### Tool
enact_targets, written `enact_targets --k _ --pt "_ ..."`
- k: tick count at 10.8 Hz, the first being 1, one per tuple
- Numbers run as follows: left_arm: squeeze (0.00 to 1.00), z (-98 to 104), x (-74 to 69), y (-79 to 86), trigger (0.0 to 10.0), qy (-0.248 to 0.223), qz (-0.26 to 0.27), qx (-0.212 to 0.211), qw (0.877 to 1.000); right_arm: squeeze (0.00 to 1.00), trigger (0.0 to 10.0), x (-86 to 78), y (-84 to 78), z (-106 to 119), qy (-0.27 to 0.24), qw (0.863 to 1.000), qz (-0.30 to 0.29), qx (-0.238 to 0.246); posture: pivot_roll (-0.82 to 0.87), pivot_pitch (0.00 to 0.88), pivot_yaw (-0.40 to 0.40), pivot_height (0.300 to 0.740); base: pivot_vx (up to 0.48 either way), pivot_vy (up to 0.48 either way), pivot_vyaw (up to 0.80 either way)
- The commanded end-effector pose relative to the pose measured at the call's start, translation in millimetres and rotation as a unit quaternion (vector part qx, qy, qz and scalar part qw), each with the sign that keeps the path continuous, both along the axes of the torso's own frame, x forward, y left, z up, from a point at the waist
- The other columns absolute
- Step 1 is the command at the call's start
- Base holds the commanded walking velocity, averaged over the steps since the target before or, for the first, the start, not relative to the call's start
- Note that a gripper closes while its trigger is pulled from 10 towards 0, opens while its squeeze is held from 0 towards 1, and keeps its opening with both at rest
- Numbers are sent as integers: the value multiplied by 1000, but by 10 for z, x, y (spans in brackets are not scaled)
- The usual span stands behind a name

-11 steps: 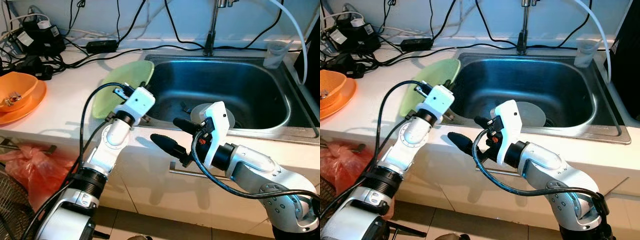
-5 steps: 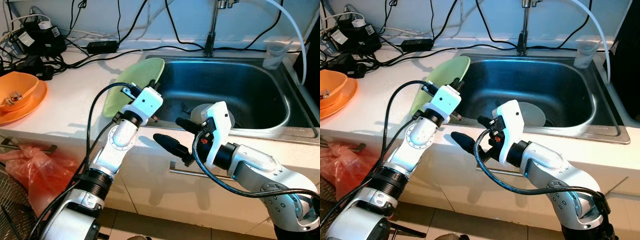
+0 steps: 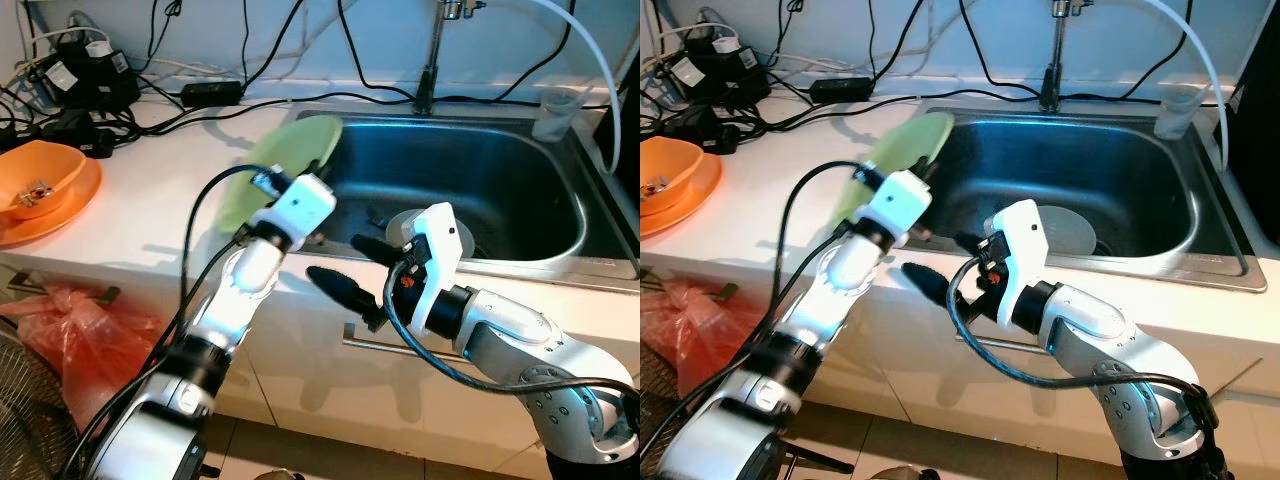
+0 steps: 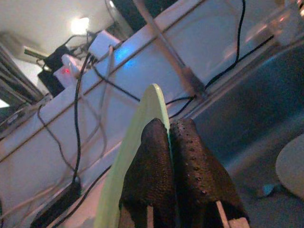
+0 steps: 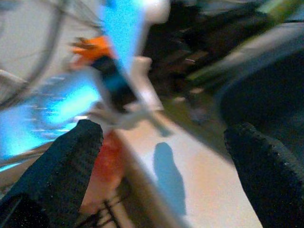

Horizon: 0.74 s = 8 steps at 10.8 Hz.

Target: Kitchen organization

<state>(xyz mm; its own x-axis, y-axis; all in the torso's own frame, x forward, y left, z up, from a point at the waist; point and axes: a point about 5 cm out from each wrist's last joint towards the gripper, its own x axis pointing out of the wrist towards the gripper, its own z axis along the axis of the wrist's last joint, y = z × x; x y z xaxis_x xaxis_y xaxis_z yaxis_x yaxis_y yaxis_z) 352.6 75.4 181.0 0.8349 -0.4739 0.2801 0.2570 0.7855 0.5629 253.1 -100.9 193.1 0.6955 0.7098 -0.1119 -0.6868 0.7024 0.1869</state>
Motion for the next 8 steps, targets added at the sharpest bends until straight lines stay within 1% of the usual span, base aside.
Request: enact_targets --k 1,4,5,8 --pt "0 96 19 -58 0 -19 -14 -1 1000 0 10000 119 -156 21 -7 998 -68 -6 -63 14 102 740 0 0 0" --pt "0 92 34 -135 0 -15 -22 -9 1000 0 10000 138 -214 54 -21 995 -99 -8 -80 19 110 740 0 0 0" --pt "0 100 49 -175 0 -15 -25 -13 999 0 10000 148 -225 57 -20 994 -109 -6 -83 22 114 740 0 0 -788" --pt "0 108 62 -199 0 -14 -28 -15 999 0 10000 127 -219 64 -23 994 -107 -4 -91 25 120 740 0 0 -771"
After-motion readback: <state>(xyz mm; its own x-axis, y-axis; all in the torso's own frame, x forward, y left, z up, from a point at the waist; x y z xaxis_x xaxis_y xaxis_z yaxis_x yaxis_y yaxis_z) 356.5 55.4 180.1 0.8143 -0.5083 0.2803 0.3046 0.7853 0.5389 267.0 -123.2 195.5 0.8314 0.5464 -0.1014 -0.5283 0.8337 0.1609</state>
